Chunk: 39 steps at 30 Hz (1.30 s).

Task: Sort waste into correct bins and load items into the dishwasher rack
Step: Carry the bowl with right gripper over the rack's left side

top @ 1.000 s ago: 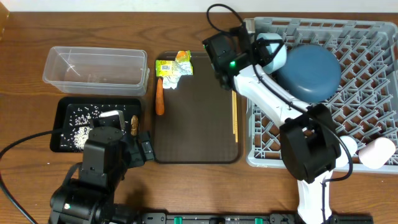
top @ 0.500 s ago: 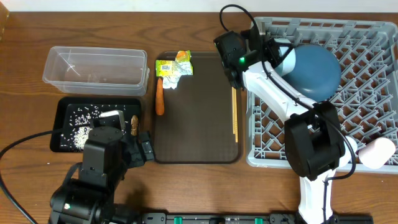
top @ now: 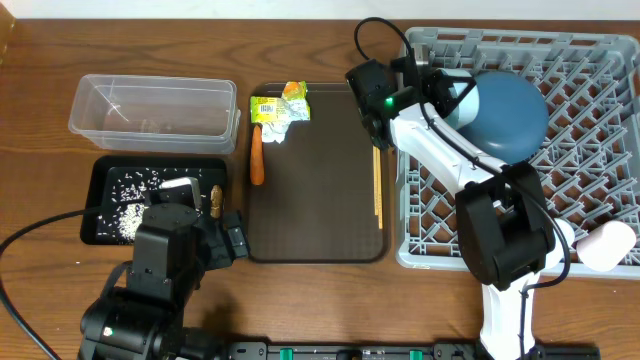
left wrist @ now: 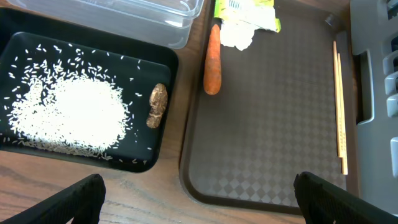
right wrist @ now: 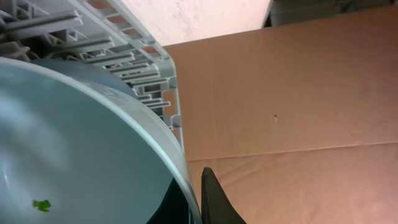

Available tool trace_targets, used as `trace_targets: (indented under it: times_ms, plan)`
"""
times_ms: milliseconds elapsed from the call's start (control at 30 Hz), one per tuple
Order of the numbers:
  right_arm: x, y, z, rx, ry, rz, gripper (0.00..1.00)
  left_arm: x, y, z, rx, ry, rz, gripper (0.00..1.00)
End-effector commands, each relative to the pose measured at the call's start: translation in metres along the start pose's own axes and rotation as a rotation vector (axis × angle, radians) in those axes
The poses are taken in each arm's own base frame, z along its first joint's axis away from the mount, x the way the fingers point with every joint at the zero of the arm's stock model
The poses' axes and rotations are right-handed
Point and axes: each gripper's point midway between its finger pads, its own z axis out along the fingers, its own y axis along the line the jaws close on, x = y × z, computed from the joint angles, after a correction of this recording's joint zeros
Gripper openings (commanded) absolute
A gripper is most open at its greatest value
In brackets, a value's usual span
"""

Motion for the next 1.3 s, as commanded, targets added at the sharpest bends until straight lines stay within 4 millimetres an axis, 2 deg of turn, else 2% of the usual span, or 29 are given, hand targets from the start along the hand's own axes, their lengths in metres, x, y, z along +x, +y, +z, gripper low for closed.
trace_targets:
  times_ms: [0, 167, 300, 467, 533, 667, 800, 933, 1100, 1200, 1267]
  plan:
    - [0.008, -0.002, 0.006, 0.053, 0.021, -0.048, 0.01, -0.005, 0.0, -0.005, 0.002, -0.015, -0.006, 0.98]
    - [0.003, 0.005, -0.005, 0.014, -0.008, -0.049, 0.01, -0.005, 0.0, -0.005, 0.002, -0.015, -0.006, 0.98]
    - [0.002, 0.008, -0.006, -0.008, -0.012, -0.042, 0.01, -0.005, 0.0, -0.005, 0.002, -0.015, -0.006, 0.98]
    - [0.005, 0.031, -0.009, -0.138, -0.024, -0.079, 0.01, -0.005, 0.0, -0.005, 0.002, -0.015, -0.006, 0.98]
    - [0.006, 0.034, -0.012, -0.154, -0.025, -0.068, 0.01, -0.005, 0.0, -0.005, 0.002, -0.015, -0.006, 0.98]
    - [0.011, 0.058, -0.025, -0.295, -0.038, -0.131, 0.02, -0.005, 0.0, -0.005, 0.002, -0.015, -0.006, 0.98]
    - [0.024, 0.09, -0.05, -0.496, -0.039, -0.216, 0.01, -0.005, 0.0, -0.005, 0.002, -0.015, -0.006, 0.98]
    - [0.038, 0.105, -0.064, -0.621, 0.02, -0.166, 0.01, -0.005, 0.0, -0.005, 0.002, -0.015, -0.006, 0.98]
    - [0.058, 0.131, -0.092, -0.859, 0.11, -0.166, 0.16, -0.005, 0.0, -0.005, 0.002, -0.015, -0.006, 0.98]
    - [0.065, 0.14, -0.105, -0.951, 0.142, -0.18, 0.29, -0.005, 0.0, -0.005, 0.002, -0.015, -0.006, 0.98]
    - [0.07, 0.144, -0.113, -1.003, 0.166, -0.184, 0.33, -0.005, 0.0, -0.005, 0.002, -0.015, -0.006, 0.98]
